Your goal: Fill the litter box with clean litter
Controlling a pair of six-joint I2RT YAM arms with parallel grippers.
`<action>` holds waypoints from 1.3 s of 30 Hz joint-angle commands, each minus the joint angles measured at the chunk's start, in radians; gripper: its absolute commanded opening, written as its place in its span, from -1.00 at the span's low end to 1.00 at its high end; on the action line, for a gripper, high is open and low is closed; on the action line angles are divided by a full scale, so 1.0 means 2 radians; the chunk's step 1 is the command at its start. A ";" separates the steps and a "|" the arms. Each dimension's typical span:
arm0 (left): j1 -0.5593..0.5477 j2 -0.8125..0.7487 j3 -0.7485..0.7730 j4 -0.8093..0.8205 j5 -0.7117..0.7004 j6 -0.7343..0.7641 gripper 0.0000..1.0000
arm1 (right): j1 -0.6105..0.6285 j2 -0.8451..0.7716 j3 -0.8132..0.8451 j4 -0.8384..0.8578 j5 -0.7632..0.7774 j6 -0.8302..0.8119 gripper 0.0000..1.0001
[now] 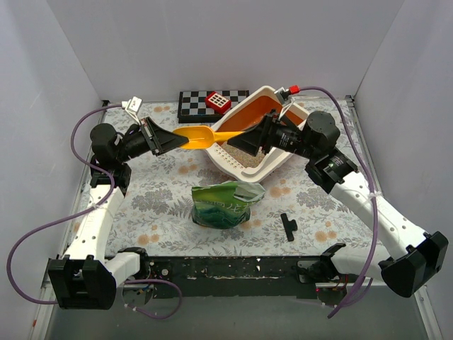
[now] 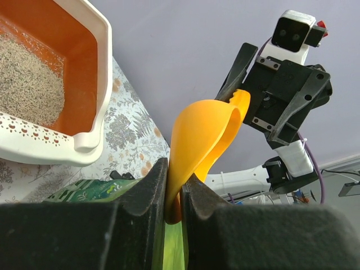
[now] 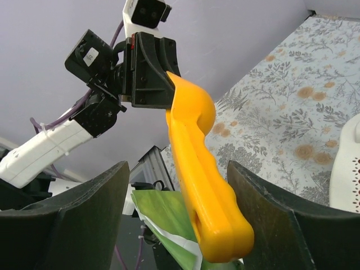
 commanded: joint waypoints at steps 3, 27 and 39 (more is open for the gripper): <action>0.007 -0.003 -0.004 0.027 0.008 -0.013 -1.00 | -0.001 0.014 0.020 0.015 -0.027 0.015 0.48; 0.007 0.004 0.002 0.011 0.018 0.001 -1.00 | -0.001 0.014 0.021 0.020 -0.026 -0.005 0.12; 0.007 0.006 0.004 0.006 0.019 0.003 -1.00 | -0.001 0.008 0.010 0.034 -0.025 -0.012 -0.06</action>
